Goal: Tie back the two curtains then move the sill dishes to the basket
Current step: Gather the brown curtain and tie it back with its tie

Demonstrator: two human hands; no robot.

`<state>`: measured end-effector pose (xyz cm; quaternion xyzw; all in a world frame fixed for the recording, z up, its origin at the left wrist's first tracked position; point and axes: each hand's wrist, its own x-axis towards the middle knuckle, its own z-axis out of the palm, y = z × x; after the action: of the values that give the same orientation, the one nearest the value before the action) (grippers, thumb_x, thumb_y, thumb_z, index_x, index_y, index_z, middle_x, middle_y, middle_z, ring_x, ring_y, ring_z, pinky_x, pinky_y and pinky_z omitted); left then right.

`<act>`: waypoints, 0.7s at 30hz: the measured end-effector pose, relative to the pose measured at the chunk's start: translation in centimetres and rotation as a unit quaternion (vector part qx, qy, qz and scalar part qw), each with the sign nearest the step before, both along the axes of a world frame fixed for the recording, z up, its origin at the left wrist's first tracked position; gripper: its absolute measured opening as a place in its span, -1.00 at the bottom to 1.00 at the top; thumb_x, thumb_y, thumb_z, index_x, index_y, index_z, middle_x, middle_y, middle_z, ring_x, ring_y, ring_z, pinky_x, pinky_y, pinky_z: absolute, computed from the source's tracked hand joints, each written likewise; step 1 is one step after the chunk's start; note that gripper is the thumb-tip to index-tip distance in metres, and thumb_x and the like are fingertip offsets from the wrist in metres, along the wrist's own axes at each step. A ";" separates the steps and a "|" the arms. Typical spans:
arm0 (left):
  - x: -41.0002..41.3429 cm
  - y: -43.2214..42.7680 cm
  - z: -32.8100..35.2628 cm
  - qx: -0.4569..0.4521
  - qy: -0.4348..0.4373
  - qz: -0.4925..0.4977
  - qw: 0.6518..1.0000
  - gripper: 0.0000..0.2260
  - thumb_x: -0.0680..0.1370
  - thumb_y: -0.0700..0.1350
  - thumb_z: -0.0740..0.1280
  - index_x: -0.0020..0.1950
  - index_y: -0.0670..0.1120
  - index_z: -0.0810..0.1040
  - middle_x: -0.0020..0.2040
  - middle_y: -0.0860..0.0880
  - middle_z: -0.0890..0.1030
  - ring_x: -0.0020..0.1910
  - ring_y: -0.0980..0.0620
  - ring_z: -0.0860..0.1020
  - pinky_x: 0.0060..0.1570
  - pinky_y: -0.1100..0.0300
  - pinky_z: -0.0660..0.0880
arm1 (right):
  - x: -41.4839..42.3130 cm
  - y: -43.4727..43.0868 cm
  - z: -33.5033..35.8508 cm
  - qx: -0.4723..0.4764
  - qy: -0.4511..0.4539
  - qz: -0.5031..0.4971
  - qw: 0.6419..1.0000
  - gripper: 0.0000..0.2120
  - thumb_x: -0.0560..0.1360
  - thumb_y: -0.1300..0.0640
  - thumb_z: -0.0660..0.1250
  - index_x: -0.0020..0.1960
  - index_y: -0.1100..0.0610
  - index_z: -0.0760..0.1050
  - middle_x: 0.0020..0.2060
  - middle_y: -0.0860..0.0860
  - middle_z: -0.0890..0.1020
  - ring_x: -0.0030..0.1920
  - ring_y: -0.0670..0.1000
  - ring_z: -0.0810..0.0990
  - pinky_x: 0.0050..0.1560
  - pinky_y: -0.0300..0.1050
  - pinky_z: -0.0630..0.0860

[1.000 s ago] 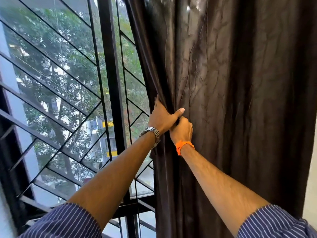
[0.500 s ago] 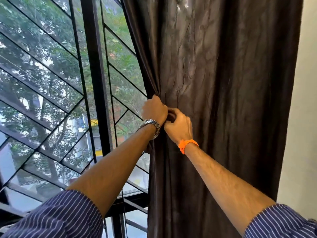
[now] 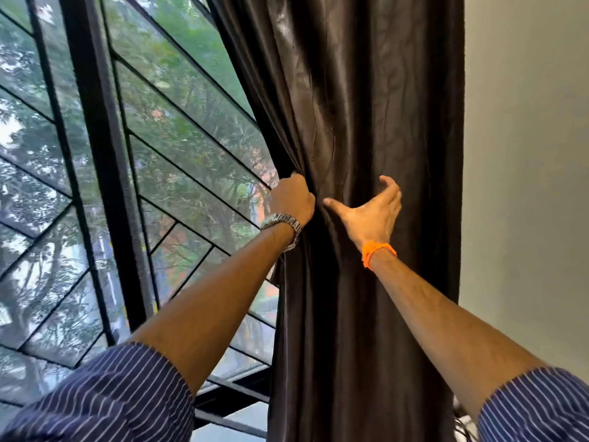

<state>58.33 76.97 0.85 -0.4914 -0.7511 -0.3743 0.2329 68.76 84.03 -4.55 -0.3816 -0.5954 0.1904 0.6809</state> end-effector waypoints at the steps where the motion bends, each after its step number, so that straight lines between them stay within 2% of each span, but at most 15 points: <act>1: 0.3 0.5 0.2 -0.005 -0.002 -0.004 1.000 -0.78 0.54 -0.23 0.22 0.14 -0.30 0.48 0.11 -0.33 0.57 0.13 -0.36 0.53 0.02 -0.06 0.46 | -0.1 0.4 0.0 -0.026 -0.012 0.029 0.999 0.14 0.01 -0.36 0.54 0.41 0.08 0.16 0.42 0.09 0.30 0.46 0.13 0.23 0.46 0.12 0.26; 3: 0.8 1.5 0.4 -0.015 -0.001 -0.010 1.000 -0.77 0.54 -0.23 0.23 0.16 -0.30 0.48 0.13 -0.33 0.56 0.14 -0.35 0.52 0.03 -0.05 0.47 | -0.2 0.8 0.2 -0.071 -0.035 0.093 0.993 0.26 -0.03 -0.34 0.56 0.48 0.00 0.03 0.48 0.10 0.22 0.51 0.14 0.16 0.48 0.18 0.20; 5: 1.1 2.5 0.4 -0.020 0.008 -0.017 1.000 -0.78 0.54 -0.24 0.22 0.13 -0.30 0.48 0.12 -0.32 0.57 0.11 -0.34 0.54 -0.01 -0.04 0.47 | -0.2 1.3 0.3 -0.100 -0.052 0.143 0.983 0.28 0.01 -0.27 0.59 0.52 -0.04 -0.05 0.47 0.10 0.27 0.47 0.13 0.28 0.44 0.12 0.30; 7: 1.4 3.1 0.3 -0.027 0.018 -0.029 0.999 -0.80 0.53 -0.26 0.22 0.11 -0.30 0.48 0.09 -0.31 0.59 0.09 -0.32 0.55 -0.02 -0.02 0.47 | -0.2 1.8 0.1 -0.120 -0.069 0.167 0.976 0.20 0.15 -0.14 0.60 0.55 -0.01 -0.07 0.46 0.10 0.32 0.42 0.14 0.37 0.40 0.04 0.36; 9: 1.7 3.4 0.2 -0.028 0.016 -0.045 0.998 -0.80 0.53 -0.27 0.21 0.12 -0.30 0.47 0.09 -0.31 0.58 0.09 -0.32 0.55 -0.01 -0.02 0.47 | -0.1 2.3 -0.1 -0.129 -0.083 0.152 0.976 0.02 0.30 -0.02 0.54 0.55 0.06 0.01 0.43 0.09 0.39 0.39 0.13 0.42 0.38 0.01 0.39; 12: 1.6 3.3 0.2 -0.029 0.009 -0.062 0.998 -0.79 0.53 -0.27 0.21 0.14 -0.31 0.45 0.11 -0.32 0.57 0.12 -0.32 0.53 0.02 -0.02 0.45 | -0.2 2.4 -0.3 -0.117 -0.108 0.133 0.978 -0.43 0.45 0.21 0.32 0.44 0.08 0.32 0.22 0.11 0.59 0.24 0.14 0.56 0.28 -0.01 0.51; 13: 1.6 3.2 0.2 -0.030 0.000 -0.066 0.997 -0.78 0.53 -0.27 0.20 0.14 -0.32 0.45 0.11 -0.33 0.57 0.11 -0.33 0.53 0.01 -0.02 0.45 | -0.5 2.2 -0.4 -0.111 -0.118 0.132 0.978 -0.49 0.46 0.27 0.24 0.40 0.09 0.39 0.17 0.13 0.62 0.19 0.15 0.58 0.25 -0.01 0.53; 15: 1.5 2.8 0.1 -0.023 -0.022 -0.075 0.997 -0.79 0.54 -0.27 0.20 0.13 -0.32 0.45 0.10 -0.32 0.57 0.09 -0.32 0.54 -0.05 0.00 0.43 | -1.1 1.3 -0.4 -0.099 -0.133 0.134 0.977 -0.48 0.45 0.33 0.16 0.40 0.11 0.40 0.18 0.16 0.61 0.19 0.18 0.57 0.25 0.01 0.53; 18: 1.2 2.1 -0.4 -0.001 -0.077 -0.098 0.992 -0.85 0.53 -0.28 0.18 0.04 -0.30 0.45 0.04 -0.31 0.56 0.02 -0.31 0.53 -0.17 0.04 0.34 | -2.4 0.2 -0.4 -0.077 -0.163 0.156 0.971 -0.47 0.43 0.32 0.15 0.40 0.13 0.38 0.17 0.21 0.60 0.19 0.25 0.57 0.20 0.09 0.54; 20: 1.0 1.7 -0.8 0.035 -0.149 -0.117 0.981 -0.84 0.54 -0.21 0.17 0.00 -0.29 0.46 0.07 -0.31 0.55 0.05 -0.31 0.51 -0.11 0.02 0.39 | -3.5 -0.7 -0.2 -0.045 -0.201 0.156 0.966 -0.54 0.48 0.27 0.22 0.39 0.19 0.37 0.16 0.24 0.61 0.18 0.28 0.56 0.15 0.10 0.54; 21: 0.9 1.5 -1.0 0.052 -0.184 -0.129 0.973 -0.76 0.57 -0.13 0.17 0.02 -0.29 0.49 0.10 -0.30 0.56 0.08 -0.30 0.51 -0.03 -0.01 0.43 | -3.8 -1.3 0.1 -0.046 -0.221 0.156 0.961 -0.56 0.52 0.24 0.23 0.39 0.22 0.36 0.18 0.26 0.59 0.21 0.28 0.54 0.17 0.08 0.52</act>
<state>59.27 78.45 -0.10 -0.4941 -0.6910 -0.5234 0.0661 64.91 82.76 -4.47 -0.3474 -0.7741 0.2326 0.4754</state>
